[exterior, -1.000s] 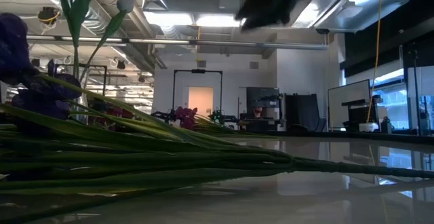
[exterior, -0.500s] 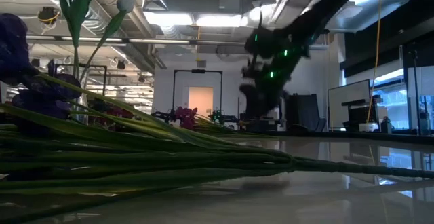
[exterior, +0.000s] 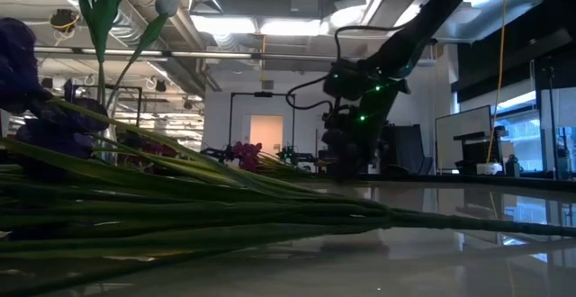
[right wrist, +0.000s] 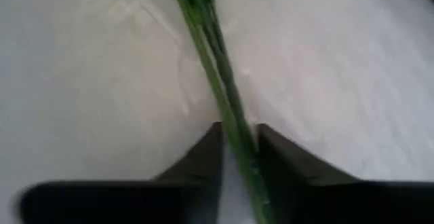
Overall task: Sort flowers into vase by color
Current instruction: Move the the violet flowers to the right center of the table
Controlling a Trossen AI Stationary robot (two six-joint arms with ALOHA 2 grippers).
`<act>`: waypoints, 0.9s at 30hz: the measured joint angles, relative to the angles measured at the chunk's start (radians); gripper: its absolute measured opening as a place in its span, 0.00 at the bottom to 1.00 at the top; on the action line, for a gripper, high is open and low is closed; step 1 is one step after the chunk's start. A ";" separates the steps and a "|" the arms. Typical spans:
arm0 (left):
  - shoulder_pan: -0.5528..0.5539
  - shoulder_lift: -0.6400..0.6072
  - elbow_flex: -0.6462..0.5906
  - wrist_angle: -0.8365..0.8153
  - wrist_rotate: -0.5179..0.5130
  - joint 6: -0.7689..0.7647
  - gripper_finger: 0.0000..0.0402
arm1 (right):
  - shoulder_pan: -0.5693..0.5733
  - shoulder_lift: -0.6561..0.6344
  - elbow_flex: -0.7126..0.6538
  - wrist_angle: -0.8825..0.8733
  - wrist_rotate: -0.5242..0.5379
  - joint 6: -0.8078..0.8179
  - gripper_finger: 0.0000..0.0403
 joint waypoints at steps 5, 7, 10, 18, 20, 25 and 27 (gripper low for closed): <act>0.000 0.000 0.000 0.000 0.000 0.000 0.24 | 0.042 -0.054 -0.006 -0.076 -0.071 0.037 0.06; 0.000 0.000 0.000 0.000 0.000 0.000 0.24 | 0.075 -0.088 0.006 -0.155 -0.091 0.052 0.08; 0.000 0.000 0.000 0.000 0.000 0.000 0.24 | 0.132 -0.148 0.043 -0.289 -0.143 0.074 0.09; 0.000 0.000 0.000 0.012 0.000 -0.002 0.24 | 0.380 -0.206 0.085 -0.478 -0.065 0.128 0.15; 0.000 0.000 0.000 0.013 0.000 -0.003 0.24 | 0.431 -0.204 0.085 -0.440 0.022 0.143 0.20; 0.000 0.000 0.000 0.018 -0.001 -0.012 0.24 | 0.528 -0.173 0.086 -0.264 0.126 0.121 0.38; 0.000 0.000 0.000 0.018 0.000 -0.023 0.24 | 0.550 -0.154 0.086 -0.167 0.185 0.124 0.45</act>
